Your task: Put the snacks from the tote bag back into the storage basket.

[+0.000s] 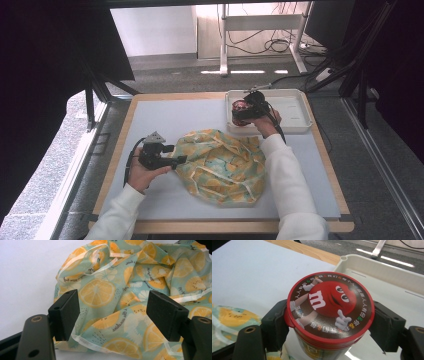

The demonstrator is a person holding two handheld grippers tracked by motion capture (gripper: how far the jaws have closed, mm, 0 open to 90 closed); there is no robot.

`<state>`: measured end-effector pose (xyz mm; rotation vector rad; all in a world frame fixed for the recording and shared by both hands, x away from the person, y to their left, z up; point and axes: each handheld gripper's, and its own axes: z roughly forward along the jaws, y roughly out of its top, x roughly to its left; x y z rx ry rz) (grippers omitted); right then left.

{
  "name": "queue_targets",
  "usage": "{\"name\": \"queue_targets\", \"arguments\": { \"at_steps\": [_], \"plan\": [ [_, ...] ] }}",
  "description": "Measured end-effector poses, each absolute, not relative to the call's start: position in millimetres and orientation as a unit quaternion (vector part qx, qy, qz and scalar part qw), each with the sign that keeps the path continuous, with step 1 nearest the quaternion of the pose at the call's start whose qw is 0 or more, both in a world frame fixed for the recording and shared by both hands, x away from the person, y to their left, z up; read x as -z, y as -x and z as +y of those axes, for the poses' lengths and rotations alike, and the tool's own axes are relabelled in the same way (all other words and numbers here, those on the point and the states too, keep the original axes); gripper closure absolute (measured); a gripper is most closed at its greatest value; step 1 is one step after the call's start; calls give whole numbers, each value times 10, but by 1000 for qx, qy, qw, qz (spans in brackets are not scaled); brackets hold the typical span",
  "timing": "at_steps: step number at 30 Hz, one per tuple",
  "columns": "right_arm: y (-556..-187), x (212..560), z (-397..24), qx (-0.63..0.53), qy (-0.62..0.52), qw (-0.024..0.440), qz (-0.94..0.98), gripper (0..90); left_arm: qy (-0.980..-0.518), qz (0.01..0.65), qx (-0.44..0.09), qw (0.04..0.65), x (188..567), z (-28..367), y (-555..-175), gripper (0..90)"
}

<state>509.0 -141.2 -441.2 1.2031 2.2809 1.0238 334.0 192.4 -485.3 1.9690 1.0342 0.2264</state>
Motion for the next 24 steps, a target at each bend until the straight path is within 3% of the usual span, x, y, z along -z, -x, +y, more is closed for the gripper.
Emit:
{"name": "queue_targets", "arguments": {
  "at_steps": [24],
  "plan": [
    [-5261, 4651, -1369, -348, -438, 186, 808, 247, -795, 413, -91, 435, 4865, 1903, -3345, 270]
  ]
}}
